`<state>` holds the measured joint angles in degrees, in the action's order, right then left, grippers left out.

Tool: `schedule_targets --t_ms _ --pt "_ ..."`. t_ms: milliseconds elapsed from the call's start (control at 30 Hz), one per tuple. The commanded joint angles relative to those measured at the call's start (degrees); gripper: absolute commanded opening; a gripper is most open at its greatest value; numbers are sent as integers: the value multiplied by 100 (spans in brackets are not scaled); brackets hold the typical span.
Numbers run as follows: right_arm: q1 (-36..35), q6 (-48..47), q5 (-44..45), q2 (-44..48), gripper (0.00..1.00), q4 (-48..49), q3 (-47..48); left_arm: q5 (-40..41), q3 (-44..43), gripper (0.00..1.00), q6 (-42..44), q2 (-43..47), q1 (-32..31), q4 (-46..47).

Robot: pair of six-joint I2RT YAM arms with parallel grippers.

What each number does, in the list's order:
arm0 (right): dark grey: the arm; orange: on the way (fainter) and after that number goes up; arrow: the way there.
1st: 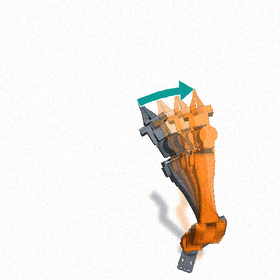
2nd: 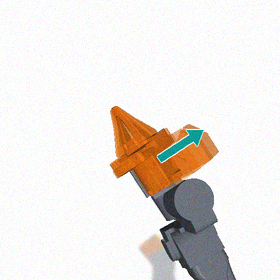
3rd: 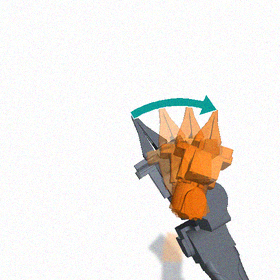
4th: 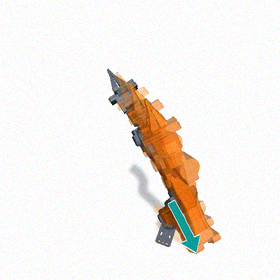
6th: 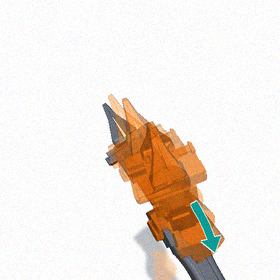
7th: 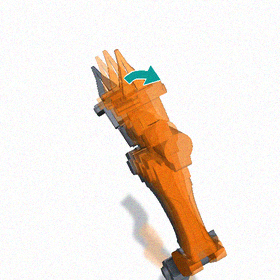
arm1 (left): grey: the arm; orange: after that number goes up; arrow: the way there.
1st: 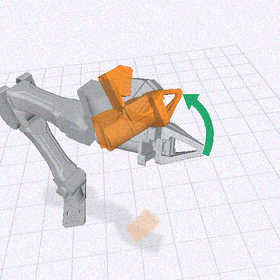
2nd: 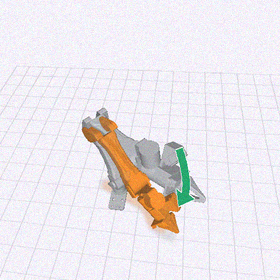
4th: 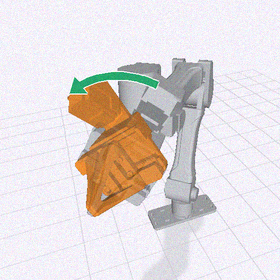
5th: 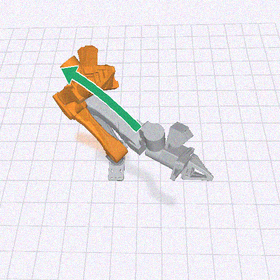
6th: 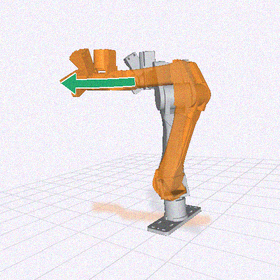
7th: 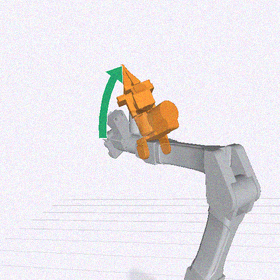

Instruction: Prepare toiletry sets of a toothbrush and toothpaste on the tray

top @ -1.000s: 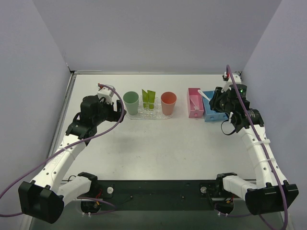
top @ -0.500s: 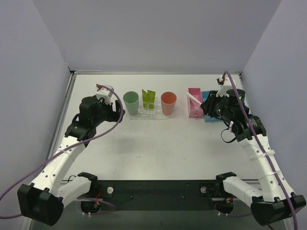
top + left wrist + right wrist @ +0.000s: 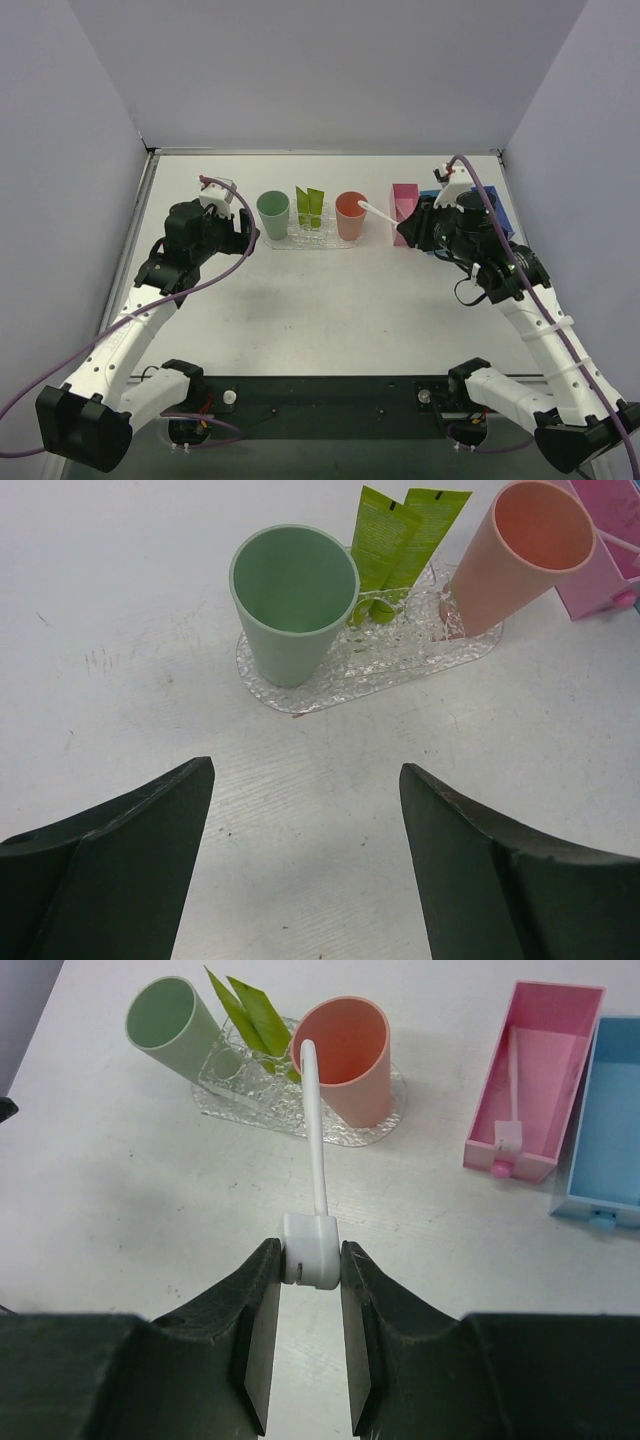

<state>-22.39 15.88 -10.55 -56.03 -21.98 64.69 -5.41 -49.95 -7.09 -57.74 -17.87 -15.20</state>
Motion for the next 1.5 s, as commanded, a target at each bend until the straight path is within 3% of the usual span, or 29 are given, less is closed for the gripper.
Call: schedule_targets --t_ms 0,500,933,1467 --pt "-283 196 9 -4 0 439 158 49 -32 85 -55 96 -15 246" --pt "-1592 170 808 -927 0 1213 79 128 -32 86 -47 122 -15 219" --pt "-1909 65 1371 -1630 0 1459 106 172 -32 85 -38 113 -15 210" --pt "-1944 -102 1450 -2245 0 1424 431 225 -58 86 -11 69 -15 184"
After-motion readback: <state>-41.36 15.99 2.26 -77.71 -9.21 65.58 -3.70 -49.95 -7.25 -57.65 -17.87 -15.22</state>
